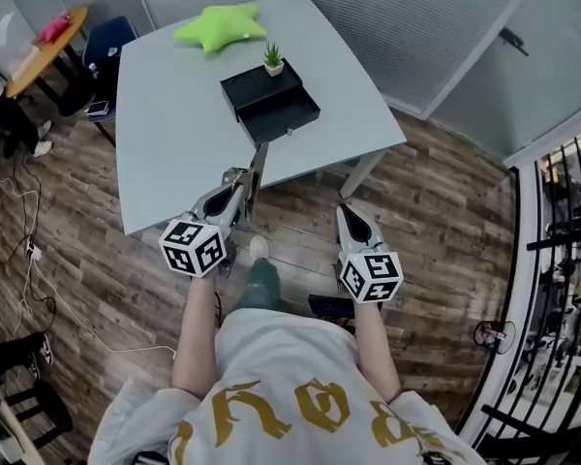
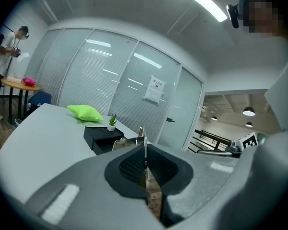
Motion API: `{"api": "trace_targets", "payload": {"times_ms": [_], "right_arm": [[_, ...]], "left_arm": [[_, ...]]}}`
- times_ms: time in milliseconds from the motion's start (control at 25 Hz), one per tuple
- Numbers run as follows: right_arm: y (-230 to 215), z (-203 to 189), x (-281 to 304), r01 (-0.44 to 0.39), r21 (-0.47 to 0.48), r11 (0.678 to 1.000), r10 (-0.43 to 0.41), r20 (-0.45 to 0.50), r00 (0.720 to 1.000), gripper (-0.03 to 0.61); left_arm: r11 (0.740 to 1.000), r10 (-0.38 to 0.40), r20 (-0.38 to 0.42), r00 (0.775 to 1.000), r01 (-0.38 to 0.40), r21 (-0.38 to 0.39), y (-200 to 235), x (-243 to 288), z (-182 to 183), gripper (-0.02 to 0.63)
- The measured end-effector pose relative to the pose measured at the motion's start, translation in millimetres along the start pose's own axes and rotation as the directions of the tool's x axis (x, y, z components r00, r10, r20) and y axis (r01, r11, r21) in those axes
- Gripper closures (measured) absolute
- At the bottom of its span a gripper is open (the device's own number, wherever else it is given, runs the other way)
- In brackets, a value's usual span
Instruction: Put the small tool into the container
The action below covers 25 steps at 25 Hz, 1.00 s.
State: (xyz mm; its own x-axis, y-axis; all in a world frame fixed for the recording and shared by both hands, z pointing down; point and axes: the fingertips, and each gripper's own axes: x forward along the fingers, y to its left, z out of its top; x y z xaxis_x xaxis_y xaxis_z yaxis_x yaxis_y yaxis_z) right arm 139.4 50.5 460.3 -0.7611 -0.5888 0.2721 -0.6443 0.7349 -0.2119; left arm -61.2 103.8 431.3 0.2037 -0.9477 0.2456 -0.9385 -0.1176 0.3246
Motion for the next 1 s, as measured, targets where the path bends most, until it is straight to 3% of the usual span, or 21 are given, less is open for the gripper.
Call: {"api": "trace_targets", "payload": {"times_ms": [280,440,760,1000], "right_arm": [[-20,38,128,0.069,0.005,0.998,-0.069,-0.037,0.997,0.557],[-28,47,172,0.106,-0.013,0.994,-0.107,-0.081,0.991,0.557],[-68,47,186,0.238,0.010,0.971,-0.236,-0.104,0.966,0.557],[-95,51,205,0.261,0.050,0.964,-0.256,-0.094,0.962,0.557]], "left_arm": [[0.998,-0.052,-0.096,0.994,0.055,0.030,96,92,36,0.611],[0.994,-0.105,-0.146,0.984,0.106,0.001,132,140,38,0.611],[0.977,-0.207,-0.248,0.946,0.213,-0.003,148,201,26,0.611],[0.968,-0.243,-0.290,0.926,0.252,-0.005,147,233,29,0.611]]}}
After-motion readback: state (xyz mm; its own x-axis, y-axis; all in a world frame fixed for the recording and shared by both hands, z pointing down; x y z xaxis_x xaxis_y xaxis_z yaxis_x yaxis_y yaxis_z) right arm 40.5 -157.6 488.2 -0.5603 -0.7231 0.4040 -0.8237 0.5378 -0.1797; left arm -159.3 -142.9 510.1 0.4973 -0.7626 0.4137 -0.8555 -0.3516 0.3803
